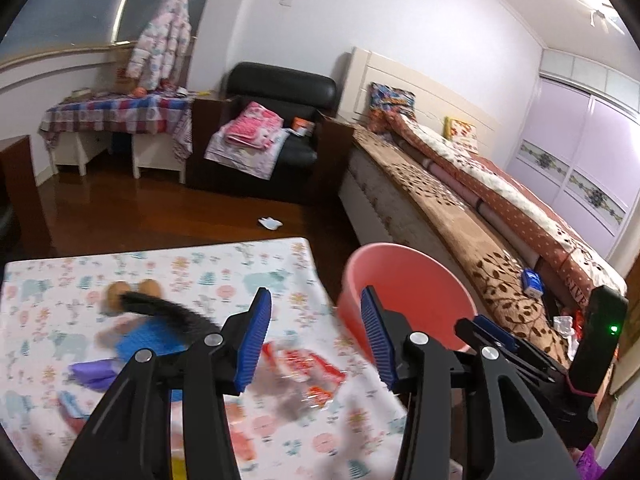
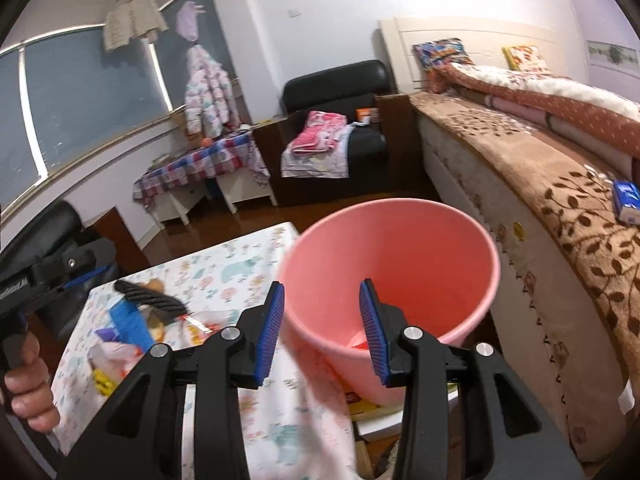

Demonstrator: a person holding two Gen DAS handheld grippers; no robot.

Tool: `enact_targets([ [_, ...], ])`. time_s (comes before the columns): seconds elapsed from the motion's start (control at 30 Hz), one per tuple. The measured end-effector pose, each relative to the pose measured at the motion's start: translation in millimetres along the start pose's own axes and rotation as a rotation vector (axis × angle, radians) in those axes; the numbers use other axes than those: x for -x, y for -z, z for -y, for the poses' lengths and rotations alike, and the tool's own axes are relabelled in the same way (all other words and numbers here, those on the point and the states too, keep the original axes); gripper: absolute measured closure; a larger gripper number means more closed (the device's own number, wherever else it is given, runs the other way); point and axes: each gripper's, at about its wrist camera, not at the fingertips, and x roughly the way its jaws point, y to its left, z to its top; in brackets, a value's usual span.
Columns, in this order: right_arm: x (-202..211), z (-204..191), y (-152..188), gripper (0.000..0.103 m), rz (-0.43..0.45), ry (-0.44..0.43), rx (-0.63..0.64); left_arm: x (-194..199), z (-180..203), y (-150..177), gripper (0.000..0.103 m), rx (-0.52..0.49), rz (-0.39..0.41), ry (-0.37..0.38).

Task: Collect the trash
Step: 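Move both tools back over the table toward the remaining trash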

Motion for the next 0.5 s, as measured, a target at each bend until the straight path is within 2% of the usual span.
enact_targets([
  [0.13, 2, -21, 4, 0.063, -0.021, -0.042, 0.032, 25, -27, 2, 0.057, 0.017, 0.025, -0.055],
  [0.27, 5, -40, 10, 0.063, -0.014, -0.031, 0.088, 49, -53, 7, 0.057, 0.027, 0.035, -0.105],
  [0.37, 5, -56, 17, 0.063, -0.022, -0.033, 0.139, 63, -70, 15, 0.056, 0.027, 0.026, -0.134],
  [0.5, 2, -65, 24, 0.063, -0.069, -0.091, 0.134, 73, -85, 31, 0.053, 0.039, -0.004, -0.157],
])
